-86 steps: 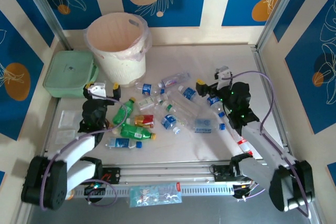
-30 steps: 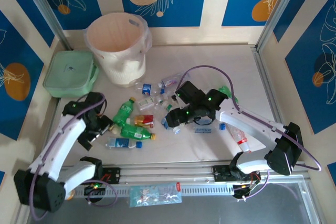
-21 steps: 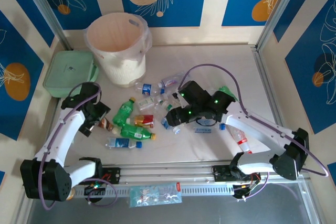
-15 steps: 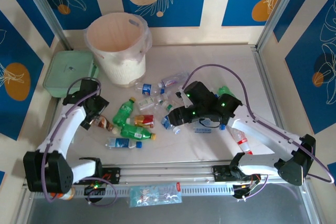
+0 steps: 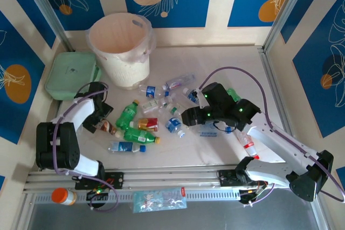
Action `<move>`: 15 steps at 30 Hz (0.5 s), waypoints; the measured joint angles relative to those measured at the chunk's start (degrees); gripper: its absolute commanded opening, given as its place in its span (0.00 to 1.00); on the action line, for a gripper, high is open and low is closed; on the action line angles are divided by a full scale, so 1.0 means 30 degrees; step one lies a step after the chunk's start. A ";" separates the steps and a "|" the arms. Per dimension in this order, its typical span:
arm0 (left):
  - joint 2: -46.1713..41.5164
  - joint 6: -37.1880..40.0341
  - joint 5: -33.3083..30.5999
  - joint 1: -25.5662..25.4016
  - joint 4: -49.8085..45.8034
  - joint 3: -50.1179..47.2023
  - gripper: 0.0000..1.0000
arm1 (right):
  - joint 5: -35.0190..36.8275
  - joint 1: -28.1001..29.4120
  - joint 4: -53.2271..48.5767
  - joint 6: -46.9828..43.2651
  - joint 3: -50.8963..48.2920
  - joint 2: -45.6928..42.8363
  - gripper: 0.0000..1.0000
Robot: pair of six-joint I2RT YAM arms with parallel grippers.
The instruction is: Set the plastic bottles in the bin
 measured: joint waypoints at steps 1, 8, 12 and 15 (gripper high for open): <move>0.0102 -0.0044 0.0015 0.0007 0.0138 -0.0211 0.92 | 0.0000 -0.0095 0.0000 -0.0066 0.0000 -0.0022 0.72; 0.0889 -0.0699 0.0073 0.0029 0.0809 -0.0845 0.80 | -0.0007 -0.0969 -0.0138 -0.0656 0.0000 -0.0532 0.72; 0.0889 -0.0991 -0.0007 0.0044 0.1005 -0.0896 0.69 | -0.0007 -0.1180 -0.0255 -0.0860 0.0029 -0.0670 0.72; 0.0576 -0.1056 -0.0379 0.0051 0.0903 -0.0889 0.61 | -0.0007 -0.1195 -0.0408 -0.0947 0.0036 -0.0750 0.72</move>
